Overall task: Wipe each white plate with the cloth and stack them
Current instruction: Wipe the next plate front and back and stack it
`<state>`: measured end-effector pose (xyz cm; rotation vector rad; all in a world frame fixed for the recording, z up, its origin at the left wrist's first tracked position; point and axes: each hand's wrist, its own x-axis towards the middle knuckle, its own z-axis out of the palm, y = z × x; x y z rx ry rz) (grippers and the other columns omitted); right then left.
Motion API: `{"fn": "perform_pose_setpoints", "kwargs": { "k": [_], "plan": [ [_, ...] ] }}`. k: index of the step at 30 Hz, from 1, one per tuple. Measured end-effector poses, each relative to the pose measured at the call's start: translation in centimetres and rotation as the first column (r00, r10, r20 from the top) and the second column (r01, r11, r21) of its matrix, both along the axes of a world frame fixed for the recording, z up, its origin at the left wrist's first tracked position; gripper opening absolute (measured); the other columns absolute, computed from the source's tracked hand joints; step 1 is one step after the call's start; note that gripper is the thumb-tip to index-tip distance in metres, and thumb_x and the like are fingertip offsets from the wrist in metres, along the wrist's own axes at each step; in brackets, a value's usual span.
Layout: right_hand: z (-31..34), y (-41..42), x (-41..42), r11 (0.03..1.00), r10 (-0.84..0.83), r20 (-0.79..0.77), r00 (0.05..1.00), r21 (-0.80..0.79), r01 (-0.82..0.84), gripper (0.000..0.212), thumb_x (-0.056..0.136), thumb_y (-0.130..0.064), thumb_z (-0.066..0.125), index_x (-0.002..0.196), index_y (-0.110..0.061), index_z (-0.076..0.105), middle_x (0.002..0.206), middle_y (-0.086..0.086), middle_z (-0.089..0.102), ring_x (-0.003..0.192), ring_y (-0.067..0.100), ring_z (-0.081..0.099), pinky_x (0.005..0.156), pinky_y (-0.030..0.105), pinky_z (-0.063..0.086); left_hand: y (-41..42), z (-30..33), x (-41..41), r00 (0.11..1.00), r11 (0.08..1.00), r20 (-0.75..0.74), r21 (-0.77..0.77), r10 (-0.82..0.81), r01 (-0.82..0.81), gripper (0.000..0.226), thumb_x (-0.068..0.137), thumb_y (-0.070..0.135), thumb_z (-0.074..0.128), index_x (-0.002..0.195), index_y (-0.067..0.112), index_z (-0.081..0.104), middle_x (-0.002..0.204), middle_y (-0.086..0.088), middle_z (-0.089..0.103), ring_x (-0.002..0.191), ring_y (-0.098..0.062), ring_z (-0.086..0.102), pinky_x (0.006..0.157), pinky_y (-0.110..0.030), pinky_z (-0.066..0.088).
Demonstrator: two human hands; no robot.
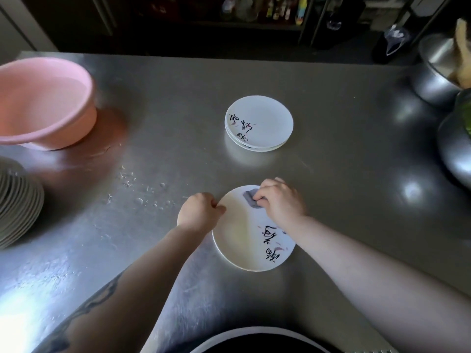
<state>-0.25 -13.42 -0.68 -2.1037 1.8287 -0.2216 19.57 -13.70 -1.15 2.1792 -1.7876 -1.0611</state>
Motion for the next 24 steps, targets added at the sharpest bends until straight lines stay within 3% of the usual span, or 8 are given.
{"fn": "perform_pose_setpoints", "kwargs": {
  "k": [3,8,10,15,19,24],
  "plan": [
    [0.5,0.6,-1.1,0.998,-0.022,-0.067,0.998,0.055,0.026,0.015,0.087,-0.014,0.061,0.084,-0.024,0.072,0.096,-0.008,0.060,0.095,0.016,0.048,0.061,0.026,0.028,1.3,-0.5,0.1,0.983,0.991,-0.132,-0.013,0.130,-0.133,0.019,0.084,0.024,0.067,0.075,0.009,0.060,0.071,-0.011,0.066,0.068,-0.033,0.066,0.062,-0.039,0.057],
    [1.2,3.5,-2.3,0.987,-0.094,-0.070,0.993,0.122,0.102,0.020,0.083,-0.010,0.060,0.083,-0.024,0.073,0.096,-0.007,0.062,0.097,0.018,0.051,0.061,0.026,0.024,2.1,-0.7,0.3,0.941,0.967,-0.229,0.025,0.251,-0.252,0.019,0.084,0.016,0.067,0.080,-0.002,0.064,0.066,-0.021,0.068,0.060,-0.038,0.067,0.063,-0.045,0.059],
    [1.3,5.0,-2.3,0.982,-0.108,-0.038,0.993,0.154,0.112,0.019,0.081,-0.009,0.061,0.082,-0.022,0.075,0.095,-0.006,0.065,0.097,0.018,0.053,0.061,0.025,0.027,2.4,-0.6,0.4,0.926,0.958,-0.247,0.049,0.287,-0.284,0.019,0.084,0.016,0.067,0.082,-0.002,0.063,0.063,-0.021,0.068,0.051,-0.036,0.067,0.062,-0.041,0.058],
    [1.3,8.4,-0.9,0.970,-0.037,0.027,0.999,0.243,0.029,0.019,0.072,-0.008,0.059,0.079,-0.020,0.072,0.090,-0.004,0.066,0.092,0.019,0.059,0.073,0.033,0.050,3.3,-0.8,0.4,0.893,0.934,-0.277,0.064,0.354,-0.350,0.017,0.084,0.015,0.067,0.071,0.005,0.062,0.049,-0.010,0.063,0.042,-0.030,0.064,0.069,-0.040,0.059],
    [1.1,9.5,1.9,0.958,-0.010,0.133,0.991,0.284,-0.029,0.016,0.080,-0.019,0.063,0.083,-0.030,0.073,0.093,-0.012,0.067,0.089,0.014,0.059,0.076,0.032,0.051,3.8,-0.7,0.4,0.865,0.915,-0.302,0.086,0.400,-0.393,0.015,0.084,0.014,0.067,0.071,0.006,0.063,0.053,-0.007,0.063,0.040,-0.028,0.062,0.070,-0.042,0.060],
    [0.8,8.7,5.3,0.971,0.043,0.234,0.971,0.220,-0.096,0.015,0.084,-0.019,0.066,0.092,-0.027,0.075,0.095,-0.008,0.067,0.094,0.016,0.057,0.077,0.027,0.044,4.5,-0.7,0.7,0.838,0.896,-0.321,0.105,0.440,-0.431,0.013,0.085,0.011,0.066,0.074,0.003,0.064,0.055,-0.010,0.063,0.038,-0.029,0.063,0.064,-0.045,0.060]
  ]
}}
